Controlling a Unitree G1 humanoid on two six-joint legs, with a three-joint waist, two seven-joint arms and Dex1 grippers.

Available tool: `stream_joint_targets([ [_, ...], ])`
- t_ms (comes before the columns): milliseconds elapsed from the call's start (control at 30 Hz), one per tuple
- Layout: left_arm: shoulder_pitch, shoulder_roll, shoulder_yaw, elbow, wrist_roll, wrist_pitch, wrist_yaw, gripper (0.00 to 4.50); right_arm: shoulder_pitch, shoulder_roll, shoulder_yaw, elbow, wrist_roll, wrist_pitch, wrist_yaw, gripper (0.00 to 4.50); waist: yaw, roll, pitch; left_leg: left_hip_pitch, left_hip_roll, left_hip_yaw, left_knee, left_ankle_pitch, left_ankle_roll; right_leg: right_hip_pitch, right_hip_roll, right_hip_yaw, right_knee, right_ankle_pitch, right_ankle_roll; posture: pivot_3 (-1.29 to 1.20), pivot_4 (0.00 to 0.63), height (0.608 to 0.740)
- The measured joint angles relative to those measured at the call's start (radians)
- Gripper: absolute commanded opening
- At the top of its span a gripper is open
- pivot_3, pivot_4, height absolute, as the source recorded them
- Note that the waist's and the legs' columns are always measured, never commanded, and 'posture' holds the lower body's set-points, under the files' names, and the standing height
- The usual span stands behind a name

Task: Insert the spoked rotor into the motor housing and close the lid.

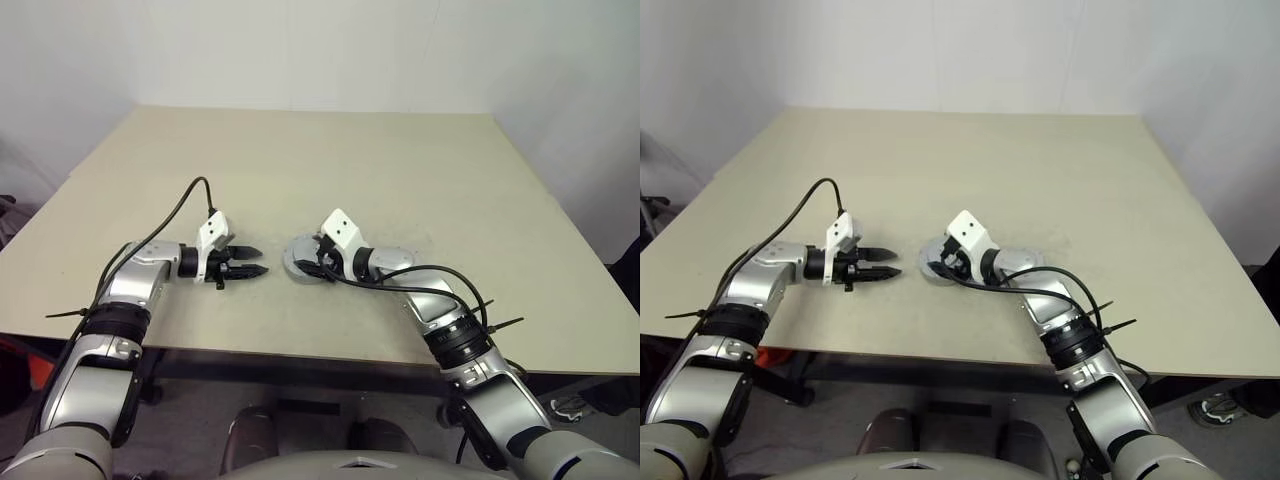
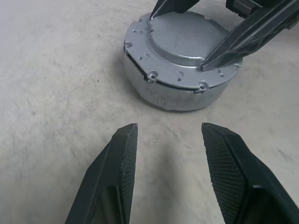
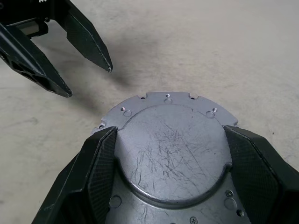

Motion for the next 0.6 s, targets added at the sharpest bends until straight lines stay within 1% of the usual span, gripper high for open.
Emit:
stream_joint_targets([
  [467, -0.001, 0.0, 0.0, -0.001, 0.0, 0.008, 0.005, 2.3, -0.001, 0.004, 0.004, 0.033, -0.013, -0.03, -0.003, 3.1, -0.001, 0.0, 0.0, 0.001, 0.0, 0.0, 0.0, 0.0, 0.0, 0.001, 0.0, 0.0, 0.0, 0.0, 0.0, 0.0, 0.0, 0.74],
  [600, -0.001, -0.013, 0.001, -0.003, -0.004, 0.045, 0.034, 2.3, -0.001, 0.002, 0.004, 0.039, -0.015, -0.038, -0.002, 3.1, 0.0, 0.0, 0.0, 0.001, 0.0, 0.0, 0.001, 0.0, 0.0, 0.001, 0.0, 0.0, 0.001, 0.0, 0.0, 0.0, 0.0, 0.74],
])
